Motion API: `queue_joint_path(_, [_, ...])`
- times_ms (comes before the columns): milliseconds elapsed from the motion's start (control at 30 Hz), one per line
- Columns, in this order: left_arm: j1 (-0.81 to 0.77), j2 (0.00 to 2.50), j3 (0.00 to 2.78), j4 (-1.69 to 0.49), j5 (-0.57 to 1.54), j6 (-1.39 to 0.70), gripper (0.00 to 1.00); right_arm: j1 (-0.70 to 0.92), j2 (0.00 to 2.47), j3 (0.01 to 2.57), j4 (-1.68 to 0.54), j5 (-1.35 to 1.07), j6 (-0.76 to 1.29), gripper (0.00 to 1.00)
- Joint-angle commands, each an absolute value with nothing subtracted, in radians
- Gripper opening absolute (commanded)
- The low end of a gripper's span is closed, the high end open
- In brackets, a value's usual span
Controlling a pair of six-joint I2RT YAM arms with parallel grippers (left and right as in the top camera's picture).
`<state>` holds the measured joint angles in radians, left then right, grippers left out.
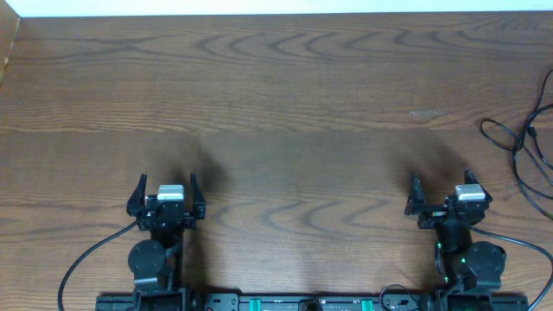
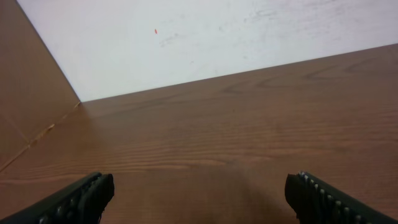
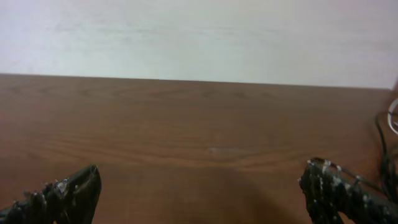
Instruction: Untangle cables
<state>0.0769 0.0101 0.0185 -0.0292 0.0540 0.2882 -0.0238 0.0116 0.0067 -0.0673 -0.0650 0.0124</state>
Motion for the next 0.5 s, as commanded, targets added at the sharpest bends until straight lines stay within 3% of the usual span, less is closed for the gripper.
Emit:
queue_joint_path(0, [0.080, 0.004, 0.004, -0.068, 0.052, 0.279, 0.94, -0.018, 0.005, 0.006, -0.075, 0.002, 0.076, 0.99])
queue_joint_path(467, [0.080, 0.004, 0.004, -0.068, 0.052, 0.279, 0.94, -0.018, 0.005, 0.006, -0.072, 0.035, 0.085, 0.99])
